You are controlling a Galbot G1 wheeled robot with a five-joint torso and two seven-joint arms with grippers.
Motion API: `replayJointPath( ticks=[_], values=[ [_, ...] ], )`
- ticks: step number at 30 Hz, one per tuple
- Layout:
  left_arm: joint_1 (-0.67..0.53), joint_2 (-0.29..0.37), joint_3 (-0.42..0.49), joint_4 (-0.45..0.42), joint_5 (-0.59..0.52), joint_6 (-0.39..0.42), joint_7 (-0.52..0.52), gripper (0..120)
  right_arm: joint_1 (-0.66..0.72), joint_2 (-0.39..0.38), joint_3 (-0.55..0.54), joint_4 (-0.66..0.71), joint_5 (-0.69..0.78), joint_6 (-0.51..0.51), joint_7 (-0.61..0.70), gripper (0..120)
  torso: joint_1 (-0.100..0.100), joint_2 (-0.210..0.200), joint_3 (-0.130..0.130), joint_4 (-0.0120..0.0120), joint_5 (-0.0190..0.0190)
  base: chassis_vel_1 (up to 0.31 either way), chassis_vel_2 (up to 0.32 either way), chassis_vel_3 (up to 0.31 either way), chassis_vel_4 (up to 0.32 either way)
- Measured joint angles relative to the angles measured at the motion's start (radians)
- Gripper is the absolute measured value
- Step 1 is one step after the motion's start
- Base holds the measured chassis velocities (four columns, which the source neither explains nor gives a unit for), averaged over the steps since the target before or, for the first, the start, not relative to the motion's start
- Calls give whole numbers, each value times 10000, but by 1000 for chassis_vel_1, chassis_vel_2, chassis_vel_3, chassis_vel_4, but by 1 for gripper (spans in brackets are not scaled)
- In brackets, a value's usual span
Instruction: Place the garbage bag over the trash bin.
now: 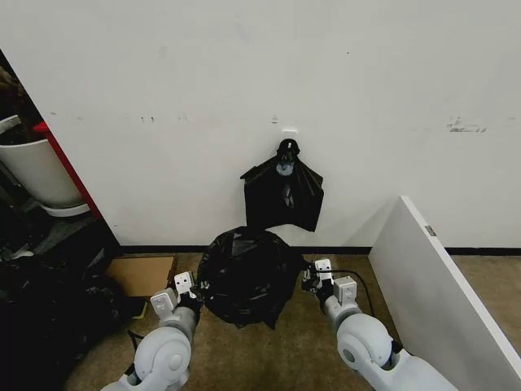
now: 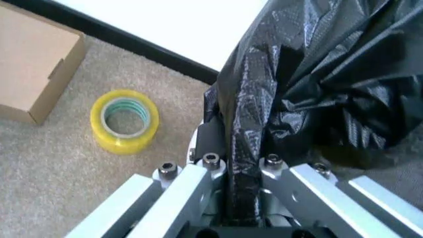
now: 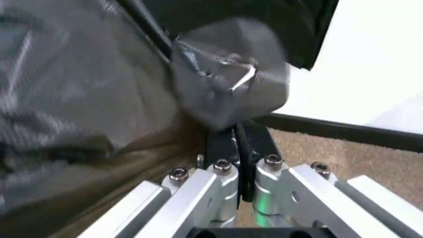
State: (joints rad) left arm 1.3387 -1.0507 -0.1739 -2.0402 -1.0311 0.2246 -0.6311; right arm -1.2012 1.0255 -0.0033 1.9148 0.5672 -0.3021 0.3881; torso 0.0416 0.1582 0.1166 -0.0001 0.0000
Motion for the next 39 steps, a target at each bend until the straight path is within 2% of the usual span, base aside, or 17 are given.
replayJointPath(
  ticks=[3,8,13,25,31,33,34,39],
  values=[
    [-46,-12,-9,-11,-184,4,-62,0,-19,38,-32,-134,-188,134,-92,0,0,0,0,0,0,0,0,0,0],
    [-238,-116,-26,-110,-977,43,-384,0,-203,312,-217,-1041,-1510,957,-548,0,0,0,0,-2,0,0,0,0,0],
    [-275,-86,-42,-198,-1353,94,-494,0,-155,491,-245,-1735,-2095,1415,-743,0,0,0,0,-1,0,0,0,0,0],
    [-476,-203,-61,-48,-1728,81,-653,0,-302,475,-299,-1835,-2486,1540,-539,0,0,0,0,0,1,0,0,0,0],
    [-886,-351,-112,362,-2115,-131,-983,0,-1145,39,-142,-734,-2418,1569,-496,26,0,0,0,-1,-2,0,0,0,0],
    [-915,-355,-112,385,-2137,-144,-1002,0,-1206,23,-127,-658,-2406,1569,-510,28,0,0,0,-1,-1,0,0,0,0],
    [-1011,-358,-112,459,-2198,-191,-1048,0,-1414,-22,-62,-385,-2358,1569,-543,34,0,0,0,-2,0,0,0,0,0],
    [-1187,-294,-202,619,-2427,-276,-1103,0,-2023,-158,430,482,-869,1292,-789,54,0,0,0,0,1,0,0,0,0]
  ],
)
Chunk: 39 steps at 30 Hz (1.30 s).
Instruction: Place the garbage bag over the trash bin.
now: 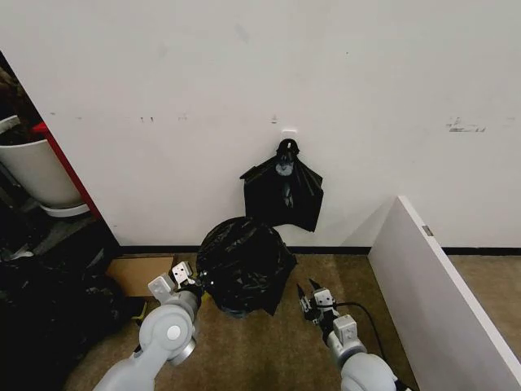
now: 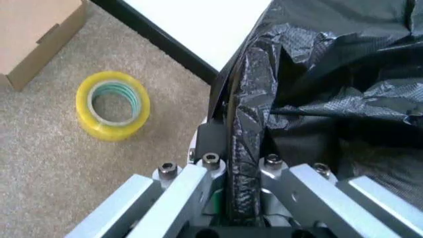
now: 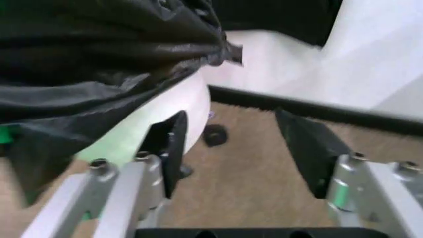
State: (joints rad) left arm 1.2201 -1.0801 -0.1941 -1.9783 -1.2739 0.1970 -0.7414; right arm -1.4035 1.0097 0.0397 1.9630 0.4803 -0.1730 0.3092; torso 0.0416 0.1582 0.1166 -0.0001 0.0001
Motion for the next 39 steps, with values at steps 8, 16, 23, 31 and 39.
replayJointPath(
  ticks=[8,16,23,31,39],
  values=[
    [33,-29,-89,18,-166,-17,-38,0,-626,-382,919,384,3561,-625,-2239,79,0,0,0,-2,-2,0,0,0,0],
    [241,-61,-119,-94,-185,27,-33,0,-493,-44,779,199,5099,-932,-2942,81,0,0,0,0,0,0,0,0,0],
    [378,-109,-132,-169,-148,73,-30,0,-373,218,518,191,5190,-1080,-2959,74,0,0,0,-1,-1,0,0,0,0],
    [424,-165,-55,-254,-41,198,-29,0,-313,408,432,69,5017,-1112,-2815,45,0,0,0,-1,-1,0,0,0,0],
    [463,-159,-53,-380,-34,199,-29,0,-321,480,420,-29,4777,-1105,-2687,15,0,0,0,-2,-1,0,0,0,0]
  ],
)
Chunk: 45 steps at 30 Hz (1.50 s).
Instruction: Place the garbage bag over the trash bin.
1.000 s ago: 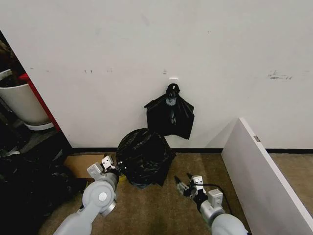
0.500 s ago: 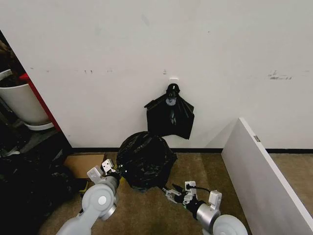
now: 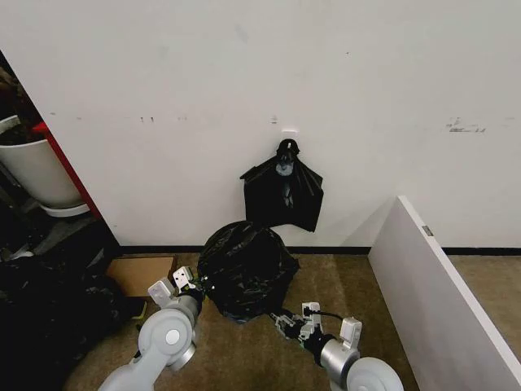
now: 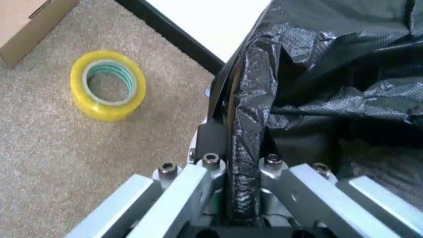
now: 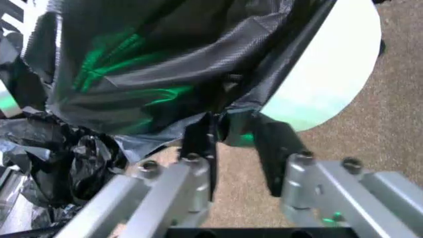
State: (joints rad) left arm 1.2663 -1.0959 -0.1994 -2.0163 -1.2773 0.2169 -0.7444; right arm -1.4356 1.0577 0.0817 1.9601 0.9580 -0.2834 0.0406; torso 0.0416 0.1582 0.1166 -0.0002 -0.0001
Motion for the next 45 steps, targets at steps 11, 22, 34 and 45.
replayJointPath(
  ticks=[11,22,34,45],
  values=[
    [19,96,-81,-185,-125,57,-37,0,144,233,-50,-501,-458,155,413,0,0,0,0,0,0,0,0,0,0],
    [393,198,-14,-694,-364,484,-33,0,478,451,-127,-1710,-1698,496,721,0,0,0,0,0,1,0,0,0,0],
    [695,381,14,-157,2114,200,1271,0,-166,-281,223,-1105,-3399,1140,415,31,0,0,0,-2,-1,0,0,0,0],
    [1035,799,111,796,6524,-905,3780,0,-645,-1215,2298,-496,-3360,384,-204,73,0,0,1,0,3,0,0,0,0]
  ],
)
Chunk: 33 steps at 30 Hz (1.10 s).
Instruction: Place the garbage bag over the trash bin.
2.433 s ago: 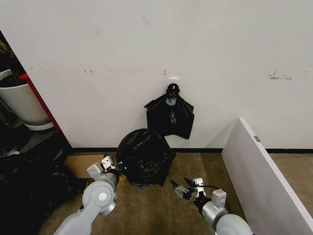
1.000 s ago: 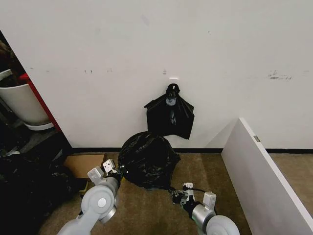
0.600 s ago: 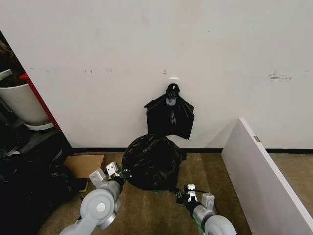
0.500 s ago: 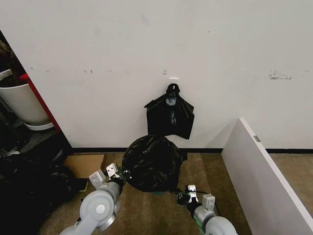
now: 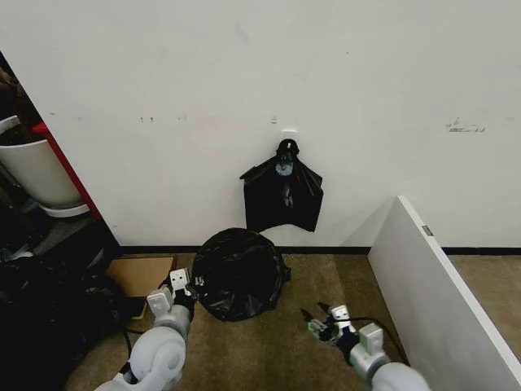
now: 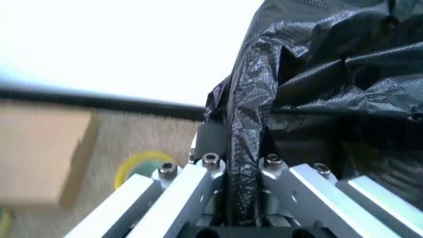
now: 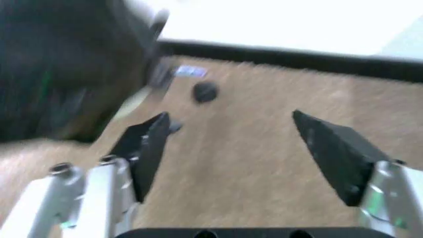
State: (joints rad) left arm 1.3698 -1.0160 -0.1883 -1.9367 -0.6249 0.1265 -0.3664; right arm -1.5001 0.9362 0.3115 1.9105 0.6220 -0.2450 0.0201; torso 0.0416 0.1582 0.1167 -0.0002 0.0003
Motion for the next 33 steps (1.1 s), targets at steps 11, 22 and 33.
replayJointPath(
  ticks=[11,22,33],
  values=[
    [488,832,26,941,3798,-2170,4098,0,101,-916,2706,817,2352,-838,-2527,100,0,0,0,0,-1,0,0,0,0],
    [179,1129,-153,1739,5422,-4483,5744,0,505,-1990,1774,562,3241,-928,-4186,100,0,0,-1,0,-4,0,0,0,0],
    [-126,1267,27,2081,5544,-5879,6796,0,1035,-2116,153,559,3667,-1233,-4583,100,0,0,-1,0,-5,0,0,0,0]
  ],
)
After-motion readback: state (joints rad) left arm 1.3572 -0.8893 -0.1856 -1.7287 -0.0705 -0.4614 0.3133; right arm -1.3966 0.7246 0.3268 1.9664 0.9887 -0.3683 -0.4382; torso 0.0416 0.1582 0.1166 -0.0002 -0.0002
